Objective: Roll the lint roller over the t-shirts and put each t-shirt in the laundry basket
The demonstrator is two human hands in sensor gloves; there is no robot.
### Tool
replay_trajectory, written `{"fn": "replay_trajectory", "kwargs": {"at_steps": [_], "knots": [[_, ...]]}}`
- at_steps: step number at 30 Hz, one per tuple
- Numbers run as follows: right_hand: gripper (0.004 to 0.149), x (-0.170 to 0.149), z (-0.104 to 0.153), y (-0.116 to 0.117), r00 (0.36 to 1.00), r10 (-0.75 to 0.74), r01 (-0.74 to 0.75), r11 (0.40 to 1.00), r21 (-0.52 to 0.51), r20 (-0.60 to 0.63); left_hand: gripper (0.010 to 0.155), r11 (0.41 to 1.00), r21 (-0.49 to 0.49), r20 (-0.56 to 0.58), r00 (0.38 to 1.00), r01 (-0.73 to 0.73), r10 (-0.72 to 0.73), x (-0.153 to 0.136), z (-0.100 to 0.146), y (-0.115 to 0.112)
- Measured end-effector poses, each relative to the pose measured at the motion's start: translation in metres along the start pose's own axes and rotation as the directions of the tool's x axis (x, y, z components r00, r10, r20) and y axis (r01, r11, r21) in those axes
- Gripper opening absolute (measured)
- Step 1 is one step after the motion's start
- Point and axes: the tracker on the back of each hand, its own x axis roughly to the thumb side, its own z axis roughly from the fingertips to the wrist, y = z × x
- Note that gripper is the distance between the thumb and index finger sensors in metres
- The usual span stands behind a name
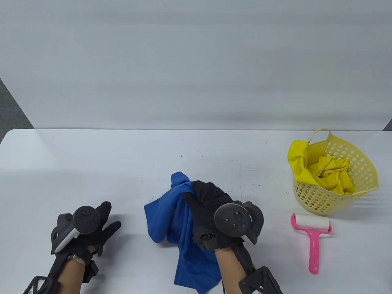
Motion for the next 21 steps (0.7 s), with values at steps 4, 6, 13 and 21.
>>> {"fn": "replay_trajectory", "kwargs": {"at_steps": [4, 6, 13, 21], "knots": [[0.044, 0.002, 0.020, -0.017, 0.914, 0.353, -0.353, 0.935, -0.037, 0.200, 0.085, 0.999, 0.038, 0.021, 1.000, -0.008, 0.008, 0.001, 0.001, 0.002], [0.043, -0.005, 0.036, 0.000, 0.879, 0.429, -0.461, 0.876, 0.142, 0.208, 0.085, 0.999, 0.035, 0.019, 1.000, -0.006, 0.006, 0.002, 0.002, 0.001], [0.103, -0.036, 0.115, 0.100, 0.889, 0.398, -0.378, 0.352, 0.856, 0.228, 0.090, 0.999, 0.014, 0.016, 0.999, 0.034, -0.034, 0.005, 0.000, -0.005], [0.113, -0.065, 0.150, 0.153, 0.927, 0.372, -0.093, 0.098, 0.991, 0.051, 0.092, 0.994, -0.048, 0.005, 0.996, 0.094, -0.094, 0.008, -0.004, -0.013]]}}
